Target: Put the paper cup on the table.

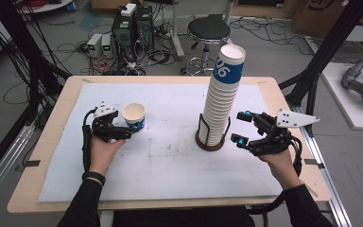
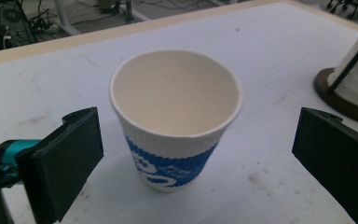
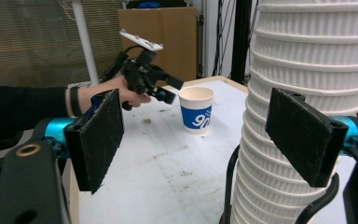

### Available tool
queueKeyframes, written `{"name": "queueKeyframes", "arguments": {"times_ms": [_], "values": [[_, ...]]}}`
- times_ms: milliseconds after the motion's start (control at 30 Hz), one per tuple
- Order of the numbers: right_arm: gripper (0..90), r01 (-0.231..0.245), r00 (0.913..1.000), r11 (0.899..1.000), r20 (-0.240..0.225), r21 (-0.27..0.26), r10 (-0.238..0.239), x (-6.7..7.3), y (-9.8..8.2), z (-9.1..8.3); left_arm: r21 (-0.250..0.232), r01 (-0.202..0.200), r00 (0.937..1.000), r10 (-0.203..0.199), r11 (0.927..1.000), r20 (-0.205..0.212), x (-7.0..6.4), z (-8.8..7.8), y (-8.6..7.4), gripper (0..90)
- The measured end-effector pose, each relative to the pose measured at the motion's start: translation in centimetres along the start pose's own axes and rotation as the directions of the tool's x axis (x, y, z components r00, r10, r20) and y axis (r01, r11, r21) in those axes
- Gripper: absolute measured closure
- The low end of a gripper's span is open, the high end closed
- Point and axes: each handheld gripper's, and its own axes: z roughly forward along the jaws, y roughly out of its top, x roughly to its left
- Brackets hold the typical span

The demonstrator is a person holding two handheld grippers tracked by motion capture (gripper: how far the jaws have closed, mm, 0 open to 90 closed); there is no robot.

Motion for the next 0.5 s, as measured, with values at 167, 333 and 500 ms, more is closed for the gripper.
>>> {"name": "queueKeyframes", "arguments": {"times_ms": [167,333,500], "values": [[19.6,-0.002,1.0,1.0,0.003,0.002,0.002,-0.1,0.0,0.0,-0.047,-0.02,0.9972,0.023,0.9987,0.072,-1.6,-1.1,0.9,1.7],[19.6,-0.005,1.0,1.0,0.006,0.007,0.005,-0.1,0.0,0.0,-0.098,-0.071,0.987,0.084,0.9927,0.137,-3.4,-2.0,2.2,1.7],[19.5,-0.006,0.9999,1.0,0.008,0.018,0.006,-0.1,-0.1,-0.1,-0.131,-0.108,0.9663,0.135,0.9854,0.219,-5.4,-2.4,3.6,1.7]]}}
